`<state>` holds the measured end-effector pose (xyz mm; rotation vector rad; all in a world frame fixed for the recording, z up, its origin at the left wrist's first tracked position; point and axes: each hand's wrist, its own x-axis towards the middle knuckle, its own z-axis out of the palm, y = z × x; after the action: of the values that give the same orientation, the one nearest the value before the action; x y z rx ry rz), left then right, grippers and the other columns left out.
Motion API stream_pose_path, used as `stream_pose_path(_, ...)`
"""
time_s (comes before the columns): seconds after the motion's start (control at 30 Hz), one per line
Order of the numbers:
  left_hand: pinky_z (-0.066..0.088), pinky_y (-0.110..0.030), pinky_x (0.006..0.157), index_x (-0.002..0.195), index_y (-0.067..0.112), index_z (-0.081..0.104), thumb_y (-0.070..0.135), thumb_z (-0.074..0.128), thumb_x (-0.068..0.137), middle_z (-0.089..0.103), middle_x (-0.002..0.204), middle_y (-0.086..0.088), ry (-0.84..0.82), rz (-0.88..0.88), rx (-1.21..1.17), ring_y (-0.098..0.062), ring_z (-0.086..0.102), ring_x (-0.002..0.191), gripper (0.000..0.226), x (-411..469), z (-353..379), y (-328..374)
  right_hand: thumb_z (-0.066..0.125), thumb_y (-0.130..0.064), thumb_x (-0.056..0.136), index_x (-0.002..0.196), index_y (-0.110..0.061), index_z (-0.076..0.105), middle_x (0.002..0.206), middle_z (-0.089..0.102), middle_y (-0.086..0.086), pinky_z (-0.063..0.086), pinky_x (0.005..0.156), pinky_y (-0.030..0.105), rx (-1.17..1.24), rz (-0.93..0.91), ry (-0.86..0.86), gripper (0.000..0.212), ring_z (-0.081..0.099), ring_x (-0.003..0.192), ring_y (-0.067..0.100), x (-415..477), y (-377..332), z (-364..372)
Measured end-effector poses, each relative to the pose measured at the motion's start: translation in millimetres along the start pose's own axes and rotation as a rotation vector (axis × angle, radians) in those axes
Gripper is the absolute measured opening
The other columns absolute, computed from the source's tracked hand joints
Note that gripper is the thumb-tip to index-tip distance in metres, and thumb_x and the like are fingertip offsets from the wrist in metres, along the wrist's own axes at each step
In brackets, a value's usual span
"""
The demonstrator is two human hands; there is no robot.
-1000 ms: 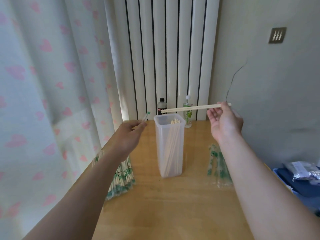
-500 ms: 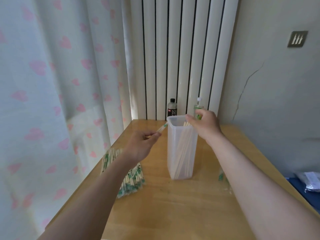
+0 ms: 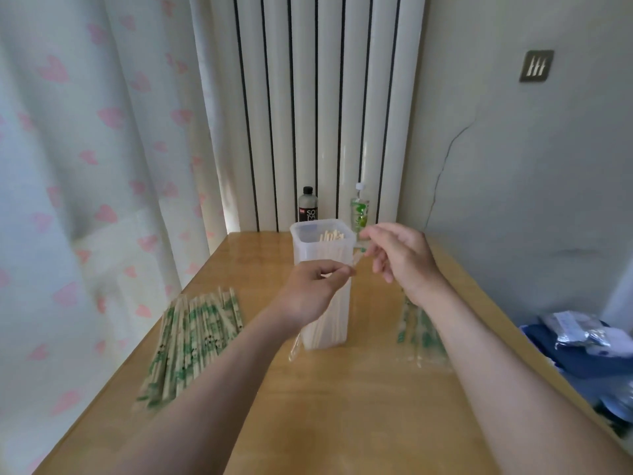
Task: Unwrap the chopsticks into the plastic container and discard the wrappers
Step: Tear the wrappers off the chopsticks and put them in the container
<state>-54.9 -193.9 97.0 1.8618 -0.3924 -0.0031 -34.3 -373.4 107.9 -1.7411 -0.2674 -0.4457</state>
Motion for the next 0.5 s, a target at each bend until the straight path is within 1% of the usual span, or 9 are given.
stream_pose_path(0.03,0.052,-0.031,0.054,0.112,0.014,0.074,0.028,0.055,0.103,0.063,0.055,0.024,-0.011,-0.014,-0.016,-0.023,0.049,0.05,0.025,3,9,-1,0.064,-0.038,0.089,0.094,-0.008,0.074,0.064,0.064,-0.001,0.033,0.039,0.025,-0.009,-0.005,-0.036,0.031,0.053,0.051,0.019,-2,2,-6)
stream_pose_path(0.07,0.04,-0.023,0.044,0.11,0.015,0.074,0.029,0.055,0.103,0.054,0.042,0.016,-0.017,-0.031,-0.033,-0.013,0.043,0.042,0.025,7,18,-3,0.069,-0.033,0.092,0.092,-0.011,0.075,0.06,0.062,-0.001,0.033,0.04,0.026,-0.034,-0.003,-0.063,0.023,0.051,0.05,0.02,-3,4,-12)
stream_pose_path(0.1,0.03,-0.022,0.041,0.108,0.016,0.074,0.032,0.055,0.103,0.043,0.038,0.012,-0.028,-0.049,-0.055,-0.008,0.035,0.04,0.025,10,25,-5,0.072,-0.027,0.094,0.087,-0.014,0.075,0.056,0.06,0.0,0.034,0.042,0.026,-0.071,0.008,-0.071,0.015,0.05,0.048,0.019,-5,7,-19)
stream_pose_path(0.13,0.024,-0.023,0.042,0.107,0.017,0.074,0.033,0.056,0.102,0.035,0.041,0.012,-0.044,-0.065,-0.075,-0.009,0.03,0.04,0.025,13,32,-7,0.073,-0.022,0.095,0.082,-0.016,0.075,0.054,0.059,0.001,0.034,0.043,0.026,-0.103,0.024,-0.053,0.014,0.048,0.045,0.018,-5,12,-26)
stream_pose_path(0.2,0.022,-0.023,0.043,0.106,0.015,0.072,0.036,0.056,0.102,0.033,0.048,0.008,-0.084,-0.093,-0.095,-0.011,0.027,0.041,0.027,19,46,-11,0.073,-0.018,0.095,0.077,-0.017,0.074,0.053,0.059,0.003,0.035,0.045,0.025,-0.109,0.075,0.03,0.018,0.045,0.042,0.016,-4,24,-41)
stream_pose_path(0.27,0.024,-0.021,0.042,0.106,0.012,0.069,0.039,0.054,0.102,0.037,0.055,0.004,-0.125,-0.128,-0.077,-0.01,0.03,0.041,0.031,24,58,-15,0.075,-0.016,0.093,0.079,-0.013,0.075,0.059,0.063,0.003,0.037,0.045,0.026,-0.047,0.135,0.119,0.014,0.049,0.047,0.016,-4,34,-58)
stream_pose_path(0.33,0.028,-0.02,0.043,0.1,0.012,0.065,0.037,0.052,0.103,0.044,0.061,0.001,-0.174,-0.144,-0.034,-0.01,0.035,0.045,0.028,27,68,-18,0.076,-0.015,0.092,0.084,-0.007,0.074,0.063,0.064,0.002,0.036,0.043,0.026,0.006,0.198,0.181,0.011,0.05,0.051,0.015,-5,47,-73)
stream_pose_path(0.43,0.031,-0.021,0.043,0.093,0.019,0.055,0.03,0.051,0.103,0.056,0.067,0.0,-0.225,-0.18,0.014,-0.014,0.045,0.052,0.016,38,85,-24,0.074,-0.025,0.094,0.086,-0.007,0.071,0.066,0.063,0.003,0.037,0.042,0.026,0.04,0.28,0.302,0.02,0.051,0.05,0.014,-6,74,-91)
stream_pose_path(0.5,0.037,-0.025,0.044,0.094,0.017,0.054,0.025,0.05,0.103,0.06,0.077,-0.005,-0.214,-0.229,-0.009,-0.018,0.053,0.058,0.013,47,97,-29,0.068,-0.034,0.098,0.084,-0.01,0.07,0.07,0.065,0.004,0.044,0.053,0.03,-0.086,0.316,0.403,0.028,0.057,0.058,0.018,-9,95,-106)
